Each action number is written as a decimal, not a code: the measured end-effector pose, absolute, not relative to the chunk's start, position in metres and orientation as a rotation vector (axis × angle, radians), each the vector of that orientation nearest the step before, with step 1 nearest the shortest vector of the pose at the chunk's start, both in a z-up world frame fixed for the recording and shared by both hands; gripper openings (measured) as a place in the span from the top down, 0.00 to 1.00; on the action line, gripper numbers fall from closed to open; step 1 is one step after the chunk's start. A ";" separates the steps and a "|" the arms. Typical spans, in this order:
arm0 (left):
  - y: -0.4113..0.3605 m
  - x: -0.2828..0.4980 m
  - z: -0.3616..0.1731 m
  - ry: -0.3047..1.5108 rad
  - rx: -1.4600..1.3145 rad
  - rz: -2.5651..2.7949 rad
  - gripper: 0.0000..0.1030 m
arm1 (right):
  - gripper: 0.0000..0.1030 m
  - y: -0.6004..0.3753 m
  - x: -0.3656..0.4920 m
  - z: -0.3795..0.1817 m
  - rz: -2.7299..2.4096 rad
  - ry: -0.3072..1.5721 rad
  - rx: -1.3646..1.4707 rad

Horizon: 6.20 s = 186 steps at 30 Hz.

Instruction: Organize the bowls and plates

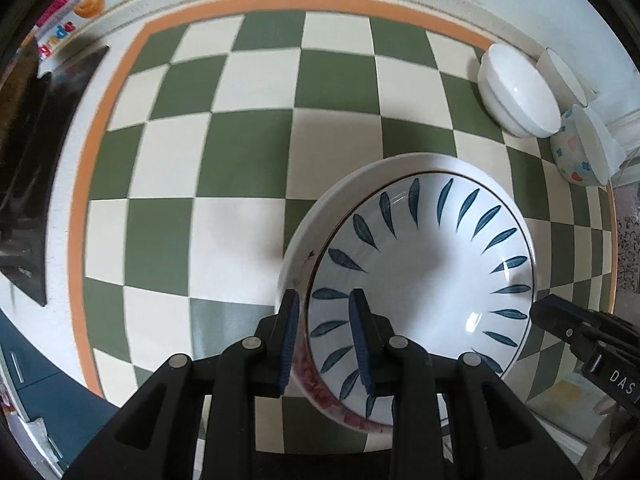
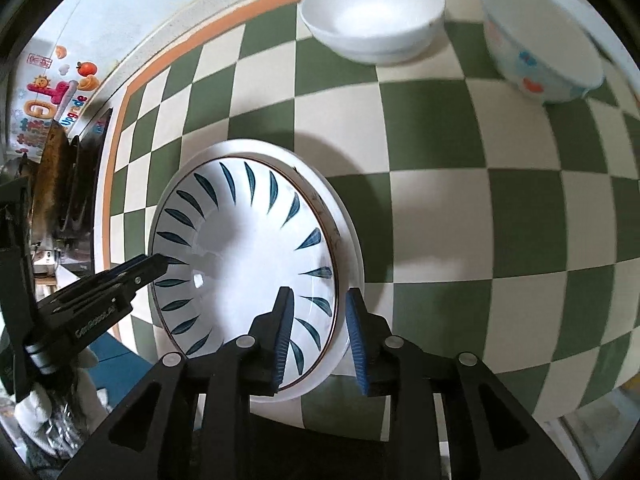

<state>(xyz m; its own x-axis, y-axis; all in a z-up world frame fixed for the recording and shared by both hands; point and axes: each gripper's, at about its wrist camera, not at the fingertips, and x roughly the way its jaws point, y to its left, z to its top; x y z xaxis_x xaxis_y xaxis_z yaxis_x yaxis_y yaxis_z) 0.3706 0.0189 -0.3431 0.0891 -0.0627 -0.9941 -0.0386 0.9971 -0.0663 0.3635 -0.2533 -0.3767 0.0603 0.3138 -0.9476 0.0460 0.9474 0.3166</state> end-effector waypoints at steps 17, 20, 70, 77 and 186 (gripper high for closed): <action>0.028 0.289 -0.214 1.190 -0.036 -0.078 0.27 | 0.18 -0.223 0.259 -0.245 0.129 1.237 0.223; 0.032 0.269 -0.193 1.153 -0.031 -0.087 0.16 | 0.14 -0.221 0.233 -0.216 0.099 1.175 0.214; -0.091 0.515 -0.298 1.368 -0.163 -0.104 0.35 | 0.32 -0.389 0.542 -0.294 0.308 1.329 0.299; -0.117 0.545 -0.363 1.584 -0.240 -0.156 0.59 | 0.56 -0.378 0.608 -0.369 0.363 1.531 0.183; -0.245 0.550 -0.408 1.702 -0.132 -0.341 0.75 | 0.77 -0.551 0.495 -0.406 0.077 1.411 0.645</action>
<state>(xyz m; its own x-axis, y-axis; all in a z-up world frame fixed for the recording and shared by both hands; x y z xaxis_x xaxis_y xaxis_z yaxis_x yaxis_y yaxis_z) 0.5498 -0.2449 -0.4075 -0.1620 -0.2793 -0.9464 0.1064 0.9486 -0.2982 0.4953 -0.5511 -0.4058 0.1871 0.4201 -0.8880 0.3212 0.8281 0.4595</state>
